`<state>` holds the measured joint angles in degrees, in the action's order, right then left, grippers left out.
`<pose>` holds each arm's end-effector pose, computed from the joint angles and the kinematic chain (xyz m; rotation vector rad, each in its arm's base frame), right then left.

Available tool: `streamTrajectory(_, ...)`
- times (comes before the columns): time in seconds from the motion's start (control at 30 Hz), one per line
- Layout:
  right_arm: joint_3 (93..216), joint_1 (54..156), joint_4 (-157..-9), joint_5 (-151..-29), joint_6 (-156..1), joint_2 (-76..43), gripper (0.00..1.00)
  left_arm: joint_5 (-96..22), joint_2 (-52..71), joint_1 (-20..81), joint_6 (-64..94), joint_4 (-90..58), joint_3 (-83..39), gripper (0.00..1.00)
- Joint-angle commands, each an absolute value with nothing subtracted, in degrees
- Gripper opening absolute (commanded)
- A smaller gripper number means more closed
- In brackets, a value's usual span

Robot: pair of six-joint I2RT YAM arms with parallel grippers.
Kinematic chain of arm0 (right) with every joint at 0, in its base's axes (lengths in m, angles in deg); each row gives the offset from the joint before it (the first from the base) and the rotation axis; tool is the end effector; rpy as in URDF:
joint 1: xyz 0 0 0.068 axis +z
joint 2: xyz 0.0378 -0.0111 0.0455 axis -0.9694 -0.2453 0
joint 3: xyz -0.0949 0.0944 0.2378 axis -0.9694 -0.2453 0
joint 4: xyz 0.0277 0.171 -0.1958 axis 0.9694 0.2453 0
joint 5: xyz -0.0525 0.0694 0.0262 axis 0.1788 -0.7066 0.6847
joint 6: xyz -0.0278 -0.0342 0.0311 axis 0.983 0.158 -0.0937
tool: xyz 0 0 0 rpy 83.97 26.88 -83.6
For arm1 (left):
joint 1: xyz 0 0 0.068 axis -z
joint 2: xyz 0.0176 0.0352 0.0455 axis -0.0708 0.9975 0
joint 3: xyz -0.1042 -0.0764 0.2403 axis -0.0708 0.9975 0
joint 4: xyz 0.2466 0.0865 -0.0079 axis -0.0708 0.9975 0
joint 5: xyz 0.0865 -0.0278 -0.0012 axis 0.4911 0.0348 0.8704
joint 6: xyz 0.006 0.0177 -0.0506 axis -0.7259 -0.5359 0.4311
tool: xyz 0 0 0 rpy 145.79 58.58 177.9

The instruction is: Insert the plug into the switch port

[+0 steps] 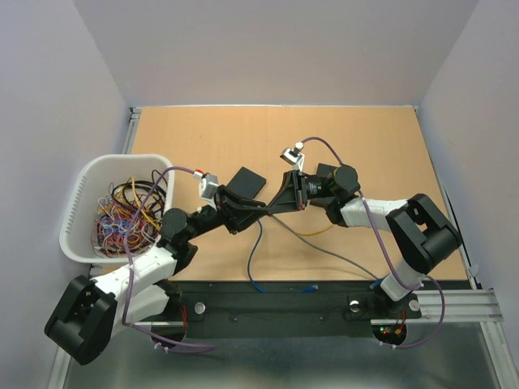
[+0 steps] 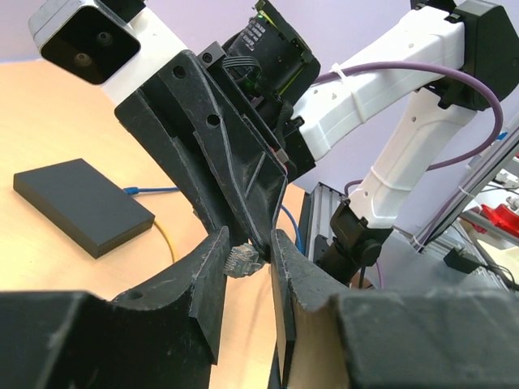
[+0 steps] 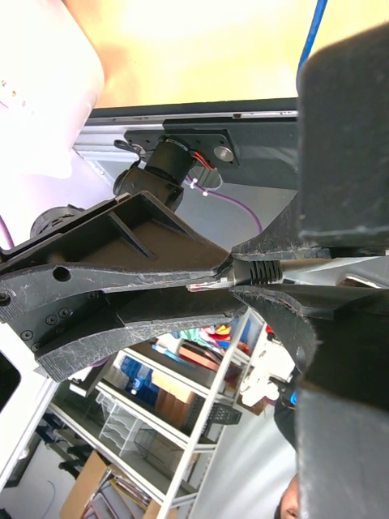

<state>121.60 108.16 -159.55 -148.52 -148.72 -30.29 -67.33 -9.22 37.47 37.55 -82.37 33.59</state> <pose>0.2537 0.1993 0.2584 -0.6930 1.7123 2.1383 0.1460 -0.1229 0.2706 0.6560 1.1303 -1.3770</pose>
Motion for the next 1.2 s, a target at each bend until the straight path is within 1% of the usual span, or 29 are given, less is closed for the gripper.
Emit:
streamTrajectory(0.0, 120.4, 107.5, -188.1, -148.1, -148.7, -29.1, 0.0, -66.6, -12.9, 37.5, 36.2, -84.4, 33.4, 0.15)
streamTrajectory(0.03, 120.4, 107.4, -188.1, -148.2, -148.8, -29.1, 0.0, -64.8, -13.8, 37.6, 35.5, -82.6, 32.5, 0.07)
streamTrajectory(0.1, 120.6, 107.4, -188.1, -148.3, -149.5, -29.2, 0.06, -60.6, -15.3, 37.5, 34.8, -74.9, 31.5, 0.0)
streamTrajectory(0.13, 120.6, 107.1, -188.1, -148.2, -149.6, -29.1, 0.11, -59.0, -16.0, 37.6, 34.2, -69.7, 30.4, 0.0)
streamTrajectory(0.17, 120.5, 106.7, -188.1, -147.9, -149.7, -29.0, 0.18, -56.8, -16.9, 37.5, 34.2, -67.6, 29.9, 0.0)
streamTrajectory(0.27, 120.3, 105.8, -188.1, -147.6, -149.9, -28.8, 0.32, -54.7, -18.1, 37.5, 35.3, -61.3, 28.4, 0.0)
streamTrajectory(0.33, 120.5, 105.4, -188.1, -147.4, -150.2, -29.0, 0.35, -53.7, -19.1, 37.6, 35.8, -58.1, 27.5, 0.0)
streamTrajectory(0.47, 120.8, 105.2, -188.1, -146.8, -150.3, -29.2, 0.37, -52.7, -20.3, 37.5, 36.5, -55.0, 26.6, 0.0)
streamTrajectory(0.57, 121.2, 105.2, -188.1, -146.2, -150.4, -29.7, 0.37, -53.2, -20.4, 37.6, 36.2, -54.9, 26.7, 0.0)
streamTrajectory(0.67, 121.7, 105.2, -188.1, -145.9, -150.6, -30.5, 0.32, -53.2, -19.9, 37.6, 35.7, -55.4, 27.2, 0.0)
streamTrajectory(0.7, 121.7, 105.2, -188.1, -145.9, -150.6, -30.5, 0.28, -53.0, -19.9, 37.6, 35.6, -55.9, 27.5, 0.0)
streamTrajectory(0.77, 121.5, 105.2, -188.0, -145.9, -150.4, -30.5, 0.27, -51.8, -19.3, 37.6, 35.7, -56.5, 28.0, 0.0)
streamTrajectory(0.8, 121.2, 105.0, -187.5, -145.8, -150.3, -30.5, 0.29, -51.4, -19.0, 37.5, 35.6, -56.4, 28.1, 0.0)
streamTrajectory(0.87, 119.1, 103.7, -185.7, -145.5, -148.4, -29.6, 0.38, -50.1, -17.7, 37.5, 35.0, -54.4, 27.6, 0.0)
streamTrajectory(0.9, 117.8, 103.0, -178.9, -145.1, -146.4, -27.5, 0.39, -49.6, -17.4, 37.5, 34.7, -53.2, 27.1, 0.01)
streamTrajectory(0.97, 113.5, 101.8, -167.0, -142.4, -134.1, -23.1, 0.39, -48.6, -17.2, 37.5, 33.6, -51.0, 26.9, 0.05)
streamTrajectory(1.0, 113.1, 101.9, -143.7, -140.4, -117.9, -15.8, 0.4, -47.9, -17.8, 37.6, 33.4, -50.1, 26.8, 0.08)
streamTrajectory(1.03, 113.5, 103.7, -129.5, -131.0, -108.3, -12.3, 0.4, -45.8, -18.3, 37.5, 33.2, -48.9, 26.7, 0.15)
streamTrajectory(1.07, 116.5, 105.9, -116.3, -123.1, -99.9, -8.6, 0.4, -44.6, -18.8, 37.5, 32.8, -46.3, 26.5, 0.17)
streamTrajectory(1.1, 117.5, 109.3, -107.5, -115.4, -94.0, -6.5, 0.4, -43.1, -19.1, 37.5, 32.1, -44.9, 26.2, 0.2)
streamTrajectory(1.13, 118.2, 113.5, -99.4, -107.0, -88.5, -4.3, 0.4, -39.5, -19.7, 37.5, 31.8, -43.1, 25.5, 0.26)
streamTrajectory(1.17, 118.6, 114.4, -96.9, -105.2, -87.5, -3.9, 0.4, -37.9, -19.8, 37.4, 31.4, -40.3, 25.2, 0.29)
